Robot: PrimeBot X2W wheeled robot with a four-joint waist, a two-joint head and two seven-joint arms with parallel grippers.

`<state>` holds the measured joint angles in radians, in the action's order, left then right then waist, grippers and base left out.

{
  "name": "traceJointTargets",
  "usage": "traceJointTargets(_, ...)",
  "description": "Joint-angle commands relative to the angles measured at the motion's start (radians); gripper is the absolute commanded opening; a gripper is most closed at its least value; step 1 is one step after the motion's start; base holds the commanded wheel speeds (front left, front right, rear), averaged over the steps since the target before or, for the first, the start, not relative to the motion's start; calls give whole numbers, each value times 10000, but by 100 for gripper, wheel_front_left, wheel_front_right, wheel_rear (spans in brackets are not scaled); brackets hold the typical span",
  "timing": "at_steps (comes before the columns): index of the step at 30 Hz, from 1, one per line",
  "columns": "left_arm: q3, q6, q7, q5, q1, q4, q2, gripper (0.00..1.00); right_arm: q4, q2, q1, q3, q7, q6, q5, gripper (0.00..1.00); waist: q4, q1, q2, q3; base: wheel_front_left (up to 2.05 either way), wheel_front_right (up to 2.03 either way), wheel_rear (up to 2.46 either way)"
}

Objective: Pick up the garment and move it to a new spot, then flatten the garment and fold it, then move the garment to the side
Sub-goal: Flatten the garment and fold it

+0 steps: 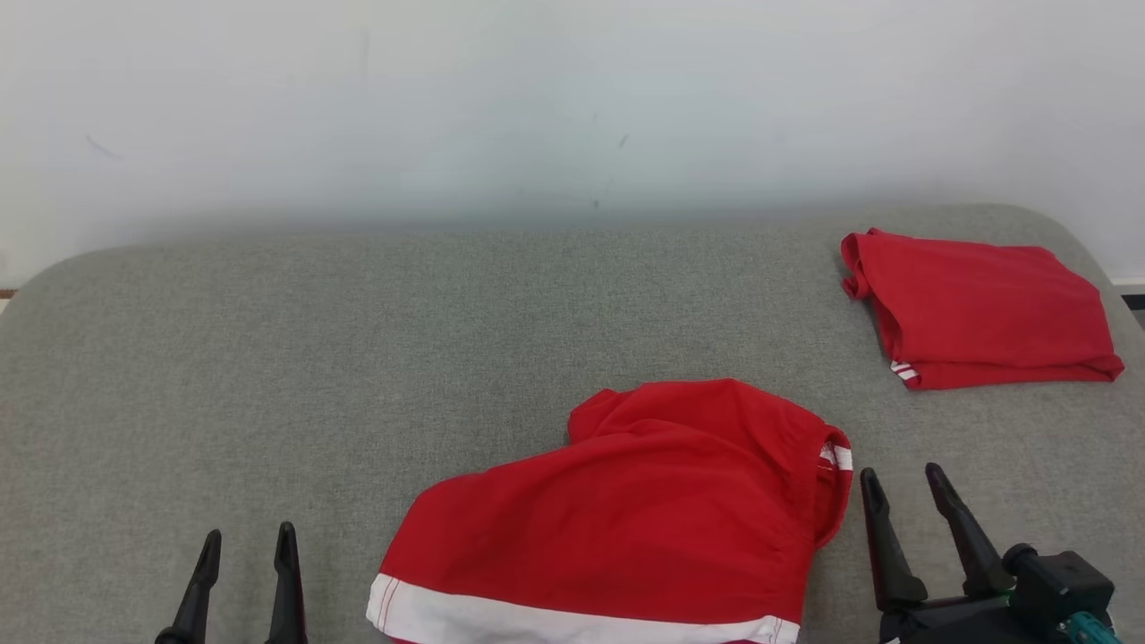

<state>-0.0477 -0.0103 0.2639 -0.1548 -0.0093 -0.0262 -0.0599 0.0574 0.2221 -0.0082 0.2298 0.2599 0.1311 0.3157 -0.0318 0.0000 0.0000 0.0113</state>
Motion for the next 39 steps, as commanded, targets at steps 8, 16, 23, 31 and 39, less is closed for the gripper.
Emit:
traceJointTargets(8, -273, 71, 24, 162, -266, -204, 50, 100, 140, 32, -51, 286, 48, -8, -152, 100, -23, 0, 0, -96, 0, 0, 0)
traceJointTargets(16, -145, 51, 23, 161, -234, -373, 81, 100, 333, 64, -144, 407, 49, -8, -186, 100, -82, 0, 0, -230, 0, 0, 0)
traceJointTargets(23, -1, 95, 23, 195, -172, -419, 89, 100, 349, 115, -113, 460, 49, -8, -144, 100, -133, 0, 0, -327, 0, 0, 0)
traceJointTargets(31, 12, 39, 23, 167, -34, -355, 92, 100, 307, 93, -15, 357, 49, -8, -167, 100, -177, 0, 0, -289, 0, 0, 0)
traceJointTargets(39, -17, 42, 23, 165, 14, -317, 93, 100, 334, 30, 44, 320, 50, -8, -210, 100, -187, 0, 0, -261, 0, 0, 0)
